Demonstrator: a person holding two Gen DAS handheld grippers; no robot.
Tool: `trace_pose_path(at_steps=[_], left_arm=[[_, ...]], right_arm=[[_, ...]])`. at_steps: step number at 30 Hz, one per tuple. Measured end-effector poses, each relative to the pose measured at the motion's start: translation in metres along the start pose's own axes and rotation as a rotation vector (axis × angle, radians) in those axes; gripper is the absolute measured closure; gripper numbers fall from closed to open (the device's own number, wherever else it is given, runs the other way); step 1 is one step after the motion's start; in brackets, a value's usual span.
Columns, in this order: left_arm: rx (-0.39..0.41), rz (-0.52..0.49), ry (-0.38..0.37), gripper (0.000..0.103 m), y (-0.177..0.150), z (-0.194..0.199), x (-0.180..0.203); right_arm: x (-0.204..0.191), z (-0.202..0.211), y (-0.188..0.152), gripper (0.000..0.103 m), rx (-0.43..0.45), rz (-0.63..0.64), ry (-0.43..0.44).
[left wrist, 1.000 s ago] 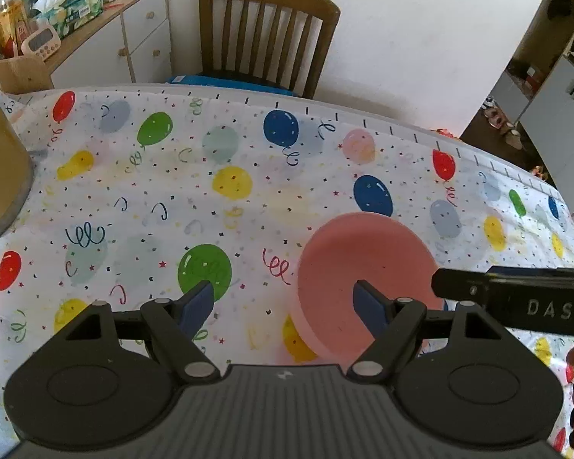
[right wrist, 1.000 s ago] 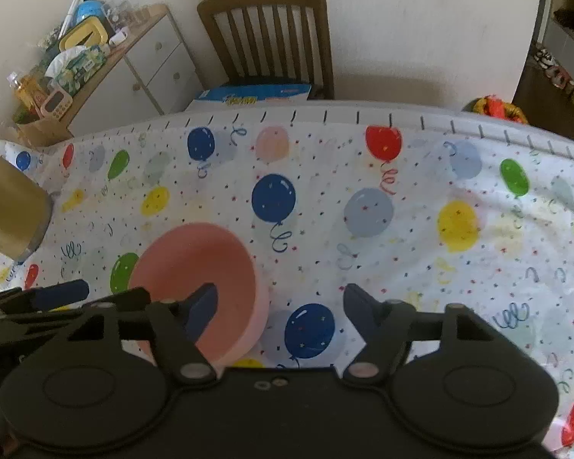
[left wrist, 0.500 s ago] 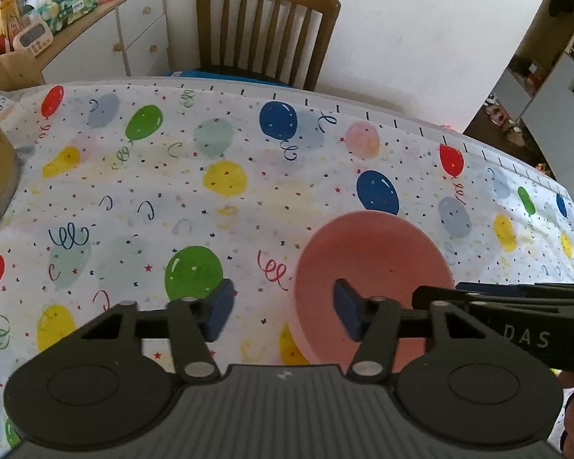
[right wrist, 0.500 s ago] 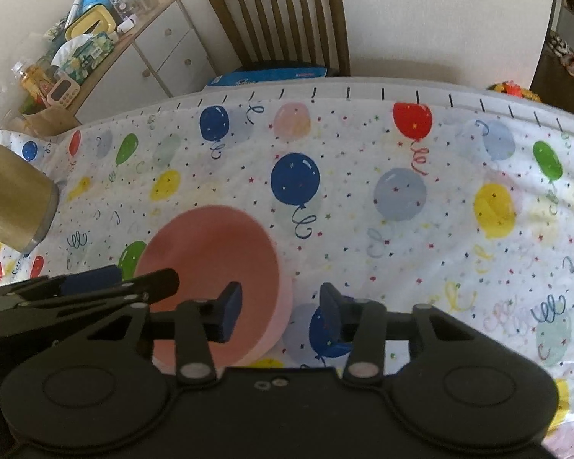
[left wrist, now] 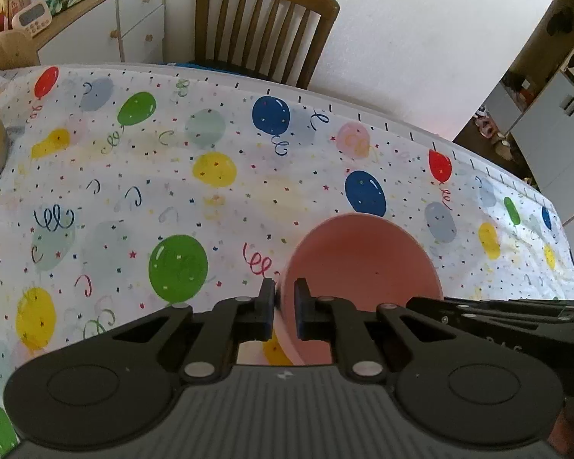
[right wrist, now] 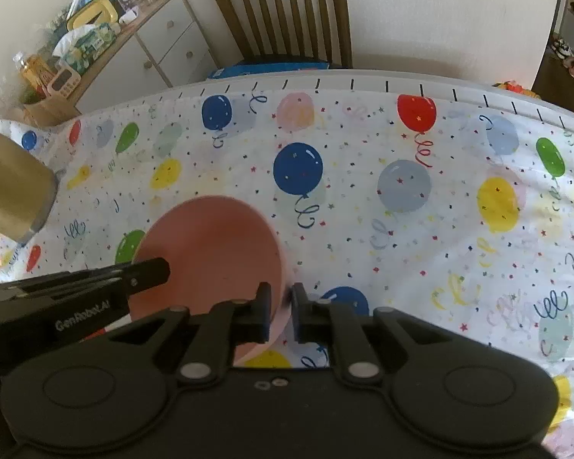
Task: Organize plates and bowls
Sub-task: 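Close both grippers on the rim of the pink bowl, then lift the pink bowl with both grippers and carry it toward the heart bowl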
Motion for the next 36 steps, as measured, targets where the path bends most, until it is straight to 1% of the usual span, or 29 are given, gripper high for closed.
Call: trace_pose_path(at_steps=[7,13,21,25,36], left_arm=[[-0.025,-0.005,0.002,0.093,-0.014,0.013,0.006],[-0.040,-0.010,-0.008,0.093,-0.030,0.032,0.014],[-0.054,-0.021,-0.021,0.093,-0.051,0.064,0.023],[-0.056,-0.042,-0.026,0.093,-0.062,0.083,0.028],[-0.077,-0.075,-0.053,0.093,-0.102,0.129,0.034]], right_arm=[[0.000,0.010,-0.013,0.095,-0.016,0.007,-0.019],[0.000,0.028,-0.029,0.095,-0.023,0.001,-0.028],[-0.004,0.059,-0.052,0.095,-0.019,0.000,-0.031],[-0.008,0.078,-0.063,0.095,-0.007,0.002,-0.033],[-0.019,0.124,-0.100,0.095,0.021,0.008,-0.056]])
Point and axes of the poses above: each gripper's, at about its wrist camera, not at the fingertips, and z roughly against the way its jaws point, x to its right, y to its top, the point moved 7 cm from there along -z, roughly the way its jaws point, and after that the axes turned 15 degrees about -y, right-handed, at the moved point
